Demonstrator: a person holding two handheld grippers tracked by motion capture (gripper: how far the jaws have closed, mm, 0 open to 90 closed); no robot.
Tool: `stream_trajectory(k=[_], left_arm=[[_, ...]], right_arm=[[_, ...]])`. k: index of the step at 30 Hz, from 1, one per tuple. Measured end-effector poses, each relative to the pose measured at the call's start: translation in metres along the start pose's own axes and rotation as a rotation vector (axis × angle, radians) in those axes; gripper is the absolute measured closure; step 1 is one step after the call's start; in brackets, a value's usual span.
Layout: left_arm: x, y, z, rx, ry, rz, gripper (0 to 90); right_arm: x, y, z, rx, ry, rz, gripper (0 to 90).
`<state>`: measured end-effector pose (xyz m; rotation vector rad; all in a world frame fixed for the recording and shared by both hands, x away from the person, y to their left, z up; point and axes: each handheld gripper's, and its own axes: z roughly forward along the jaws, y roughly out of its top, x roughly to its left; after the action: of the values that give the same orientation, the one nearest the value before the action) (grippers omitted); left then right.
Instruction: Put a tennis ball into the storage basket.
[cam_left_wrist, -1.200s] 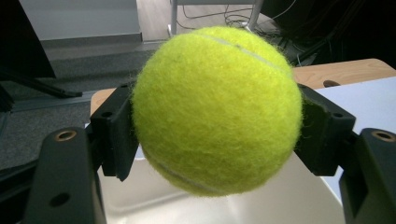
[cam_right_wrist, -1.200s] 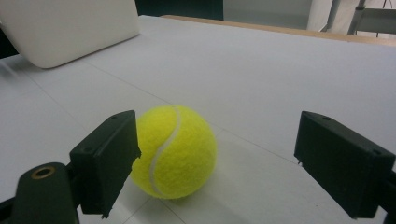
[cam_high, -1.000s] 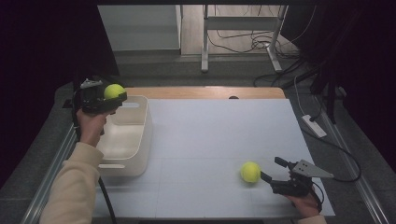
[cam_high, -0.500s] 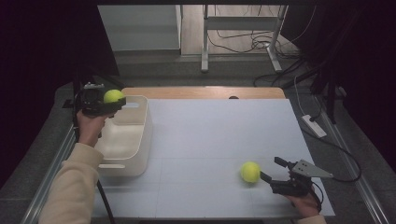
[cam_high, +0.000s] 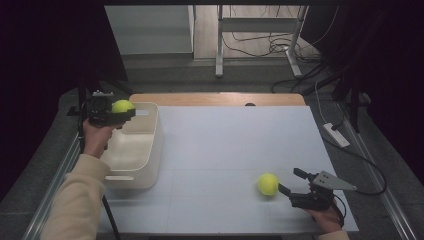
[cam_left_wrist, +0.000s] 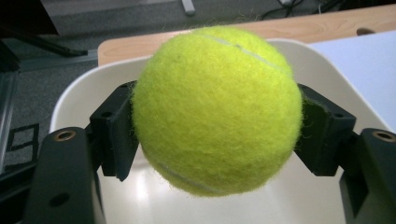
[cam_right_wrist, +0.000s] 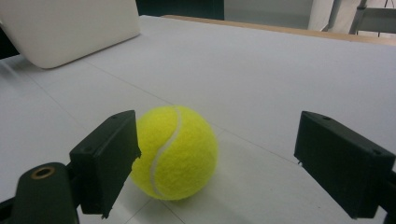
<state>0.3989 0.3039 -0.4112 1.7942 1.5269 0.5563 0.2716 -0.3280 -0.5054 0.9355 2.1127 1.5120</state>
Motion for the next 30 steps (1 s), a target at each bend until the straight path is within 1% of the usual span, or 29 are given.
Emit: stream_trajectory(k=[5,9,11,12,13,14,15,16,17,22,23,29,30], left_arm=[[0.0,-0.001,0.001,0.009,0.008,0.003,27.1],[0.0,-0.001,0.0,0.005,0.01,0.004,26.9],[-0.001,-0.001,0.0,0.002,0.019,0.002,26.5],[-0.001,-0.001,0.0,-0.001,0.025,0.004,25.5],[-0.001,-0.001,0.0,-0.001,0.025,0.004,22.1],[-0.002,0.0,-0.002,-0.033,0.034,0.004,17.7],[-0.002,0.0,-0.002,-0.033,0.034,0.004,16.2],[-0.005,0.002,-0.005,-0.054,0.027,0.003,16.2],[-0.007,0.003,-0.007,-0.063,0.022,0.008,13.2],[-0.012,0.004,-0.01,-0.082,-0.021,0.013,11.8],[-0.012,0.004,-0.01,-0.082,-0.021,0.013,11.6],[-0.02,0.005,-0.016,-0.12,-0.082,0.02,11.8],[-0.02,0.005,-0.016,-0.12,-0.082,0.02,11.9]], right_arm=[[0.0,0.0,0.0,0.0,0.0,0.001,13.9],[0.0,0.0,0.0,0.0,-0.001,0.001,13.9],[0.001,0.0,0.0,0.0,0.0,0.001,13.9],[0.001,0.0,0.0,0.0,0.001,0.001,13.9],[0.001,0.0,0.0,-0.001,0.001,0.001,13.9],[0.001,0.0,0.0,0.0,0.001,0.002,13.9],[0.001,0.0,0.0,0.0,0.001,0.002,13.9],[0.0,0.0,0.0,0.001,0.001,0.002,13.9],[0.0,0.0,0.0,0.0,0.0,0.002,13.9],[0.001,0.0,0.0,0.001,0.001,0.002,13.9],[0.001,0.0,0.0,0.001,0.001,0.002,13.9],[0.0,0.0,-0.001,-0.001,-0.001,0.003,13.9],[0.0,0.0,-0.001,-0.001,-0.001,0.003,13.9]])
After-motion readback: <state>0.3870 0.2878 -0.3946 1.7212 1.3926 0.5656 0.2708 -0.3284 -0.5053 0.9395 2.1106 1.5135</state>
